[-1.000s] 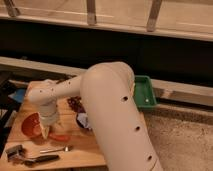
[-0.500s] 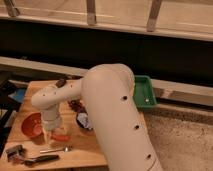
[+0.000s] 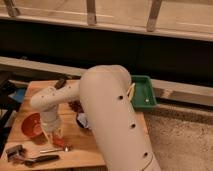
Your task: Place pepper in table surface
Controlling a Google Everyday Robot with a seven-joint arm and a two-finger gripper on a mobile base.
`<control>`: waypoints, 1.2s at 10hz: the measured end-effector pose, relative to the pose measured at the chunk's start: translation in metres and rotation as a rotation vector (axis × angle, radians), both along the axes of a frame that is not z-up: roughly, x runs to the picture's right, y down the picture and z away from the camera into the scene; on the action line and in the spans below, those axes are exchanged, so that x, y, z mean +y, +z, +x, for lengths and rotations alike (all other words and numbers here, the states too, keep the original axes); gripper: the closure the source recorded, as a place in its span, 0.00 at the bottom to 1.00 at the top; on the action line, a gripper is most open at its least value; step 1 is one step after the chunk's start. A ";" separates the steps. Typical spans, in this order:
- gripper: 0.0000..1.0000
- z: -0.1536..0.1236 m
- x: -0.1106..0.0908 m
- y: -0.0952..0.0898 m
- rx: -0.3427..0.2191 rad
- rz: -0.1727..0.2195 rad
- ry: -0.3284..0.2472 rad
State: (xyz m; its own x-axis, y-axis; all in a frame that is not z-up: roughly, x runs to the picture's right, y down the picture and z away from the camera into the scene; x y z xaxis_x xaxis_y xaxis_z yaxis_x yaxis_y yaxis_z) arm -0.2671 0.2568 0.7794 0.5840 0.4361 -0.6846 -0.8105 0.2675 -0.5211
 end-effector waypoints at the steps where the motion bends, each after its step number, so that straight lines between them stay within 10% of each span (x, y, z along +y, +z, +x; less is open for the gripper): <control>1: 0.81 0.000 0.000 0.001 -0.001 -0.001 -0.003; 3: 0.98 -0.001 0.001 0.002 -0.005 -0.006 -0.011; 12: 1.00 0.029 -0.047 -0.023 -0.036 0.085 0.132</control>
State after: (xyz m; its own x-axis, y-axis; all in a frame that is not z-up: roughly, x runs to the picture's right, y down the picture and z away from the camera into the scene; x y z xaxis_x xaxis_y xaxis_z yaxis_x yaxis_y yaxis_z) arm -0.2381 0.2096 0.7568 0.5411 0.5666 -0.6215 -0.8229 0.2042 -0.5303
